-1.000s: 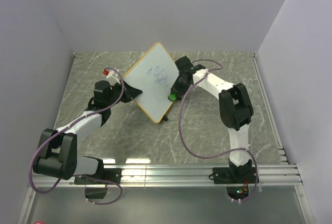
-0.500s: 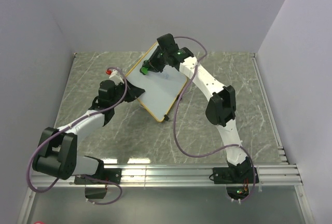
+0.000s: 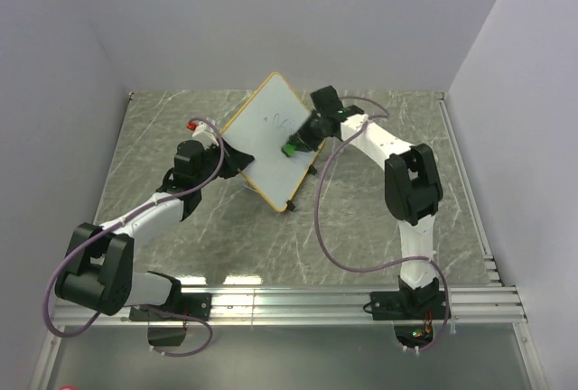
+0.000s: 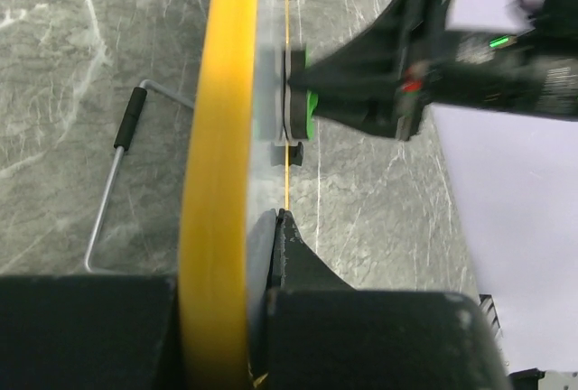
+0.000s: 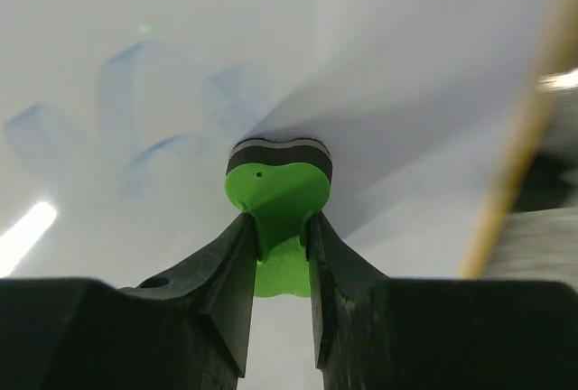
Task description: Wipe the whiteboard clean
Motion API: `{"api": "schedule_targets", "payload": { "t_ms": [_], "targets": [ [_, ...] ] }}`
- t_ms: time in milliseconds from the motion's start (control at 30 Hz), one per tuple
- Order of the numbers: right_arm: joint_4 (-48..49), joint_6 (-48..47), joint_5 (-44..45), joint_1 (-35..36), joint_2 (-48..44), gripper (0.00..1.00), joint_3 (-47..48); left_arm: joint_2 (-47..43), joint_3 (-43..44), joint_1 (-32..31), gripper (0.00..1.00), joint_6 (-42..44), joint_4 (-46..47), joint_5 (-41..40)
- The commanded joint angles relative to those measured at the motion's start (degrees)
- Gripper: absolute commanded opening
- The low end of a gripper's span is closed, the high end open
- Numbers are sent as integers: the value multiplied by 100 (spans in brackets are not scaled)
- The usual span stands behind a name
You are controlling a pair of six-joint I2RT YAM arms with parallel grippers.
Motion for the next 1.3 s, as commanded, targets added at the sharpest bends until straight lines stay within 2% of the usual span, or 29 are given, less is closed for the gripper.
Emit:
{"api": "schedule_targets", "payload": {
  "t_ms": [0,233,300,433,533,700,833,967,1100,1267],
  "targets": [
    [-228,-292,292,-340,142,0,-824,46,-138,-360,0,1057,-1182,731],
    [-659,-531,363,-341,545,0,-140,72,-103,-448,0,1118,-1252,758],
    [-894,-512,301,-262,808,0,623,151,-68,-553,0,1162,-1261,828],
    [-1458,-443,161,64,1572,0,2825,283,12,-808,0,1268,-1332,793],
    [-1337,-100,-76,292,1671,0,3349,388,73,-1001,0,1347,-1402,696],
    [-371,489,-489,687,1451,0,3183,485,126,-1116,0,1417,-1411,757],
    [-106,849,-867,881,1565,0,3613,564,170,-1151,0,1444,-1402,775],
    [518,1148,-1052,925,1478,0,3526,582,170,-1186,0,1453,-1393,793],
    [511,1087,-947,785,1460,0,3500,564,170,-1204,0,1453,-1419,758],
    [159,745,-509,312,1170,0,2552,477,144,-1213,0,1461,-1455,740]
  ]
}}
